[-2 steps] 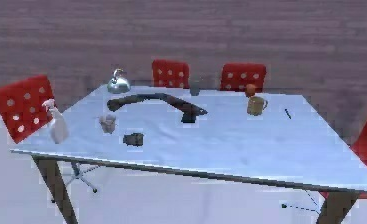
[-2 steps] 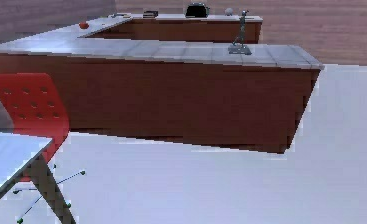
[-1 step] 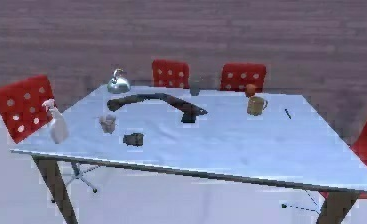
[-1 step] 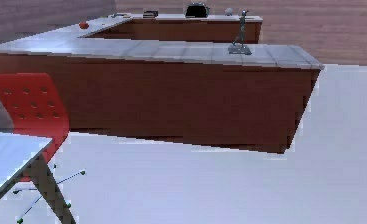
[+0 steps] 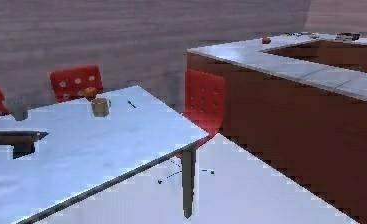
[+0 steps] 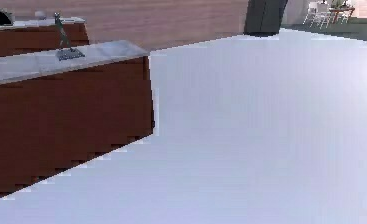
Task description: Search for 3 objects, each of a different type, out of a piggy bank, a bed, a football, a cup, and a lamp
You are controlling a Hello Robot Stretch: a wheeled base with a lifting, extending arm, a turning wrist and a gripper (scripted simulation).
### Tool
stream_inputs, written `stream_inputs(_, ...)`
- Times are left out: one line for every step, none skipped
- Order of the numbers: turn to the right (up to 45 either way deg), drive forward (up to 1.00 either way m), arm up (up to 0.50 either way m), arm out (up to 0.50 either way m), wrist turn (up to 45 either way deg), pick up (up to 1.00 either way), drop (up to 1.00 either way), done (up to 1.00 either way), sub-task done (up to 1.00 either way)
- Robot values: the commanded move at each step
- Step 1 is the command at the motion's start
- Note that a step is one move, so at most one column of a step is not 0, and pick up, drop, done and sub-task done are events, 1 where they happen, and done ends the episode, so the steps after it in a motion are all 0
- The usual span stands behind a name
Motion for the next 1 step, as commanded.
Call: stream_inputs(45.0, 0.0, 0.0, 0.0, 0.0, 0.0, 0.0, 0.0, 0.0)
